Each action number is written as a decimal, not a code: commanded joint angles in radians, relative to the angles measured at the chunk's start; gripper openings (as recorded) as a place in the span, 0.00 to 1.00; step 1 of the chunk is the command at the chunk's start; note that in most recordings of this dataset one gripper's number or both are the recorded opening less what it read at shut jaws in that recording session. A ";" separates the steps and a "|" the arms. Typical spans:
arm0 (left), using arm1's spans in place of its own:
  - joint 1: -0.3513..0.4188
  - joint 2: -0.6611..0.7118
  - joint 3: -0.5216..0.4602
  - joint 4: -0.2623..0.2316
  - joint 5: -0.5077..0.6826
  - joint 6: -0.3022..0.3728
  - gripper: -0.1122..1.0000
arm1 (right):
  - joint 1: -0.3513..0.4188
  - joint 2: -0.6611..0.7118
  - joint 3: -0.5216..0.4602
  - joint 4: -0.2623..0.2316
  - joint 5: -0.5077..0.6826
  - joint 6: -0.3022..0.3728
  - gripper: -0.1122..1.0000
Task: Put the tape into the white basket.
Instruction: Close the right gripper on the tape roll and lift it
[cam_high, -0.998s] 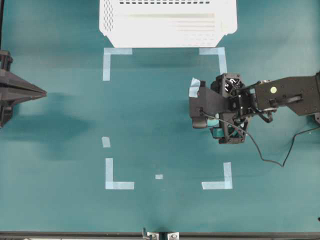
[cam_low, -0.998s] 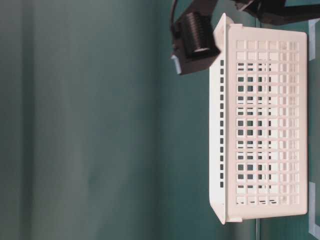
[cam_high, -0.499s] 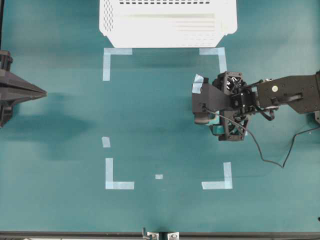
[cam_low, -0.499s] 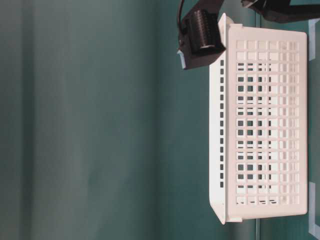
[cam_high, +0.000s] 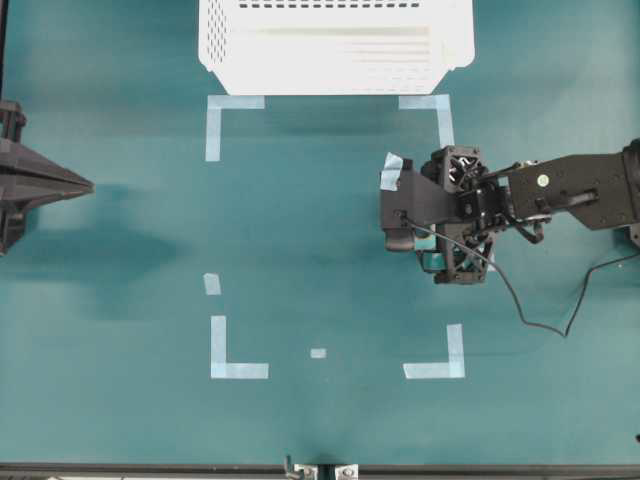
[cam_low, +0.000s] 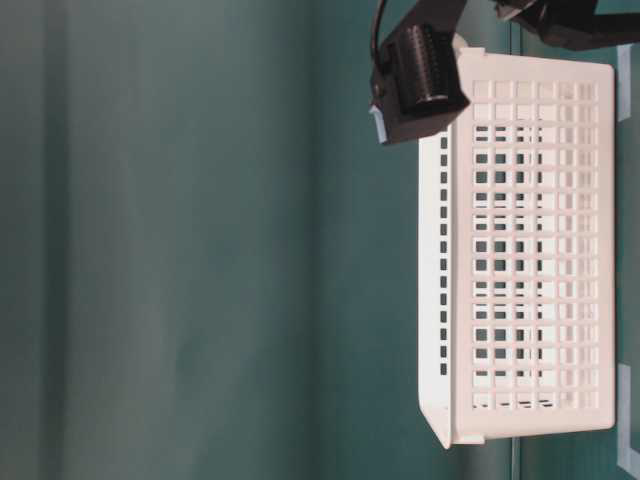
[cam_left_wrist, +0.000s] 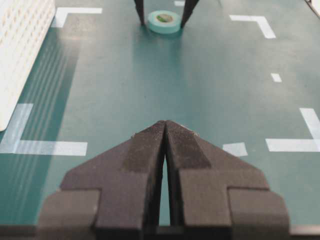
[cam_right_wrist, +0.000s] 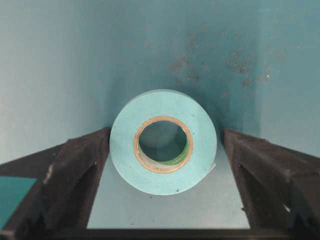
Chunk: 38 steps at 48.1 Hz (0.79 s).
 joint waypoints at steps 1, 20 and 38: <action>-0.003 0.006 -0.012 0.002 -0.009 -0.002 0.00 | -0.002 -0.005 -0.021 -0.003 0.002 -0.006 0.91; -0.002 0.008 -0.012 0.002 -0.009 -0.002 0.00 | -0.002 -0.029 -0.048 -0.025 0.051 -0.005 0.71; -0.002 0.008 -0.012 0.002 -0.009 -0.003 0.00 | -0.002 -0.193 -0.150 -0.026 0.267 -0.006 0.71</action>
